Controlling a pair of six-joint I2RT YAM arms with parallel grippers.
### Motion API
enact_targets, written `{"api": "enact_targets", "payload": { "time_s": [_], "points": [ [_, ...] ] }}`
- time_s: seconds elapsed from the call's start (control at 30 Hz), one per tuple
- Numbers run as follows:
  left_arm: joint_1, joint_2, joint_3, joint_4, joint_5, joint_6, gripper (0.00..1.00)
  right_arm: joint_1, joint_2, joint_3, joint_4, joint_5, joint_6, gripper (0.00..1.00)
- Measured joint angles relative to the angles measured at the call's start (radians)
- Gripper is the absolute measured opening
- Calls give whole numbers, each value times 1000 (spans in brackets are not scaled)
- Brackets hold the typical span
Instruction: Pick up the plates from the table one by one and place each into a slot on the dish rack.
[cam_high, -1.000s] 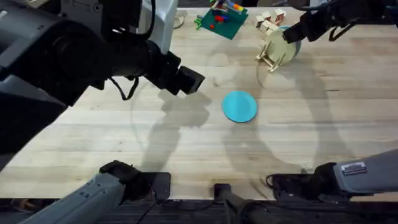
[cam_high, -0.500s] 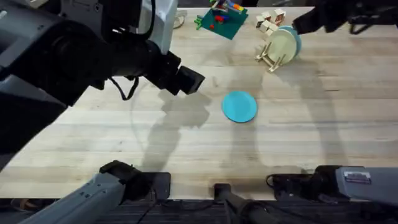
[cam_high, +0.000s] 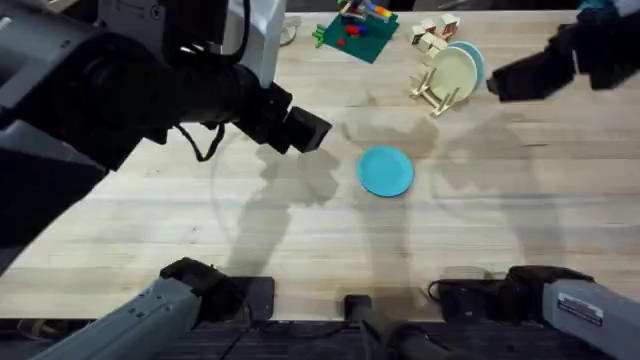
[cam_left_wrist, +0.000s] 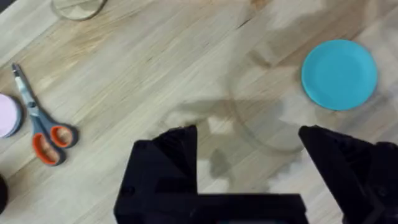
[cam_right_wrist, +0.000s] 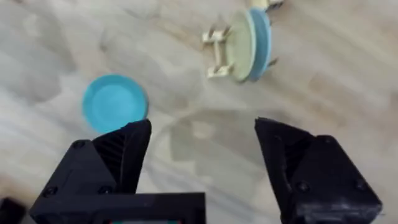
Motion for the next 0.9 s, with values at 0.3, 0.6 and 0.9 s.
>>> {"api": "enact_targets", "payload": {
  "time_s": [0.3,0.6,0.9],
  "points": [
    [0,0,0,-1,61,-15,993,0,-51,0,-213,-7,151,996],
    [0,0,0,-1,113,-97,526,0,-51,0,-241,-7,205,996],
    [0,40,0,0,364,-174,42,0,-51,0,-241,-7,210,995]
  ]
}}
